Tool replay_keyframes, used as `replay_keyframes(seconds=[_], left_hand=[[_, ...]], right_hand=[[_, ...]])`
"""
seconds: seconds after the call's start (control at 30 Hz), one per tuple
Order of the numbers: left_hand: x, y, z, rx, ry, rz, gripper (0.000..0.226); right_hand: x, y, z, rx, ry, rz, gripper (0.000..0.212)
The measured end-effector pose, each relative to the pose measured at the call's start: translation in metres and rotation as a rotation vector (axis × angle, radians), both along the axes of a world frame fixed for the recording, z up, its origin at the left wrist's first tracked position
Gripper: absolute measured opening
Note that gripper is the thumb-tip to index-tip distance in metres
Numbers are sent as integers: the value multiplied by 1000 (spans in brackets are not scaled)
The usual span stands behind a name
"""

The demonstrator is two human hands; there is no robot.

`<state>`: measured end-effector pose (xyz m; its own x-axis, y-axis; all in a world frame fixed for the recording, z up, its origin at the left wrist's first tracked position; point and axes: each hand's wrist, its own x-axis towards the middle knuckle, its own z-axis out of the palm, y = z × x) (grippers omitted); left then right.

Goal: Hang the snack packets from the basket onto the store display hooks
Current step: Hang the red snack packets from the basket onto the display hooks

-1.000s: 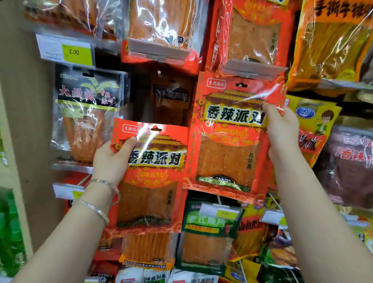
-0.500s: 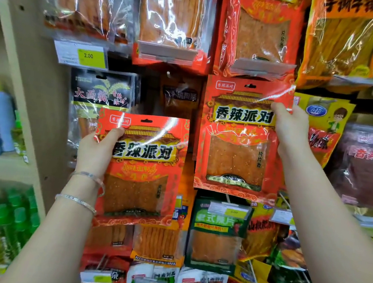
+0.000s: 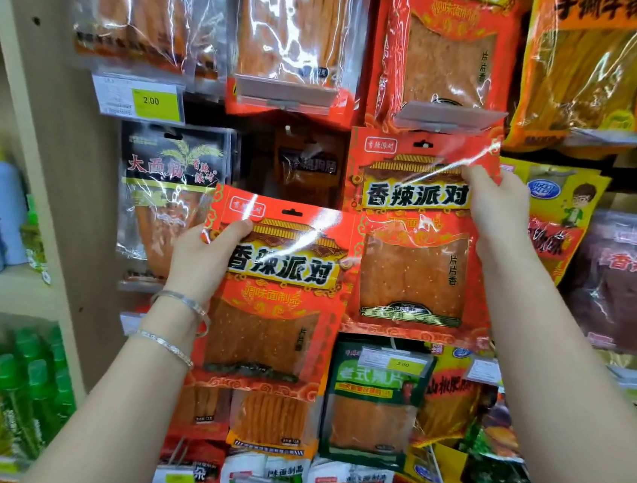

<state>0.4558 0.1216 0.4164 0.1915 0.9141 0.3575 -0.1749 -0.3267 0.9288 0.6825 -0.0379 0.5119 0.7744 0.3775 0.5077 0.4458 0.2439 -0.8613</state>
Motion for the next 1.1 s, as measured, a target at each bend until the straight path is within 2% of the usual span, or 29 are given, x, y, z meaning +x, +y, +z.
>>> replay_keyframes(seconds=[0.03, 0.13, 0.2, 0.37, 0.53, 0.77, 0.9, 1.0, 1.1], left_hand=[[3, -1, 1, 9, -1, -5, 12], [11, -3, 2, 35, 17, -34, 13], [17, -5, 2, 46, 26, -50, 16], [31, -8, 2, 39, 17, -71, 19], [39, -7, 3, 28, 6, -65, 11], [41, -5, 3, 20, 2, -49, 10], [46, -9, 4, 21, -1, -50, 9], [52, -11, 6, 11, -25, -46, 10], [61, -16, 8, 7, -65, -50, 10]], right_hand=[[-1, -2, 1, -6, -14, -20, 7], [-5, -5, 2, -37, -47, -74, 33], [-2, -4, 3, -60, -56, -87, 38], [16, 15, -1, -94, -74, -124, 39], [35, 43, -8, -150, -147, -212, 41], [61, 57, -29, -368, -387, -432, 38], [69, 53, -38, -499, -462, -383, 35], [62, 47, -48, -401, -456, -285, 41], [46, 33, -62, -177, -447, -264, 51]])
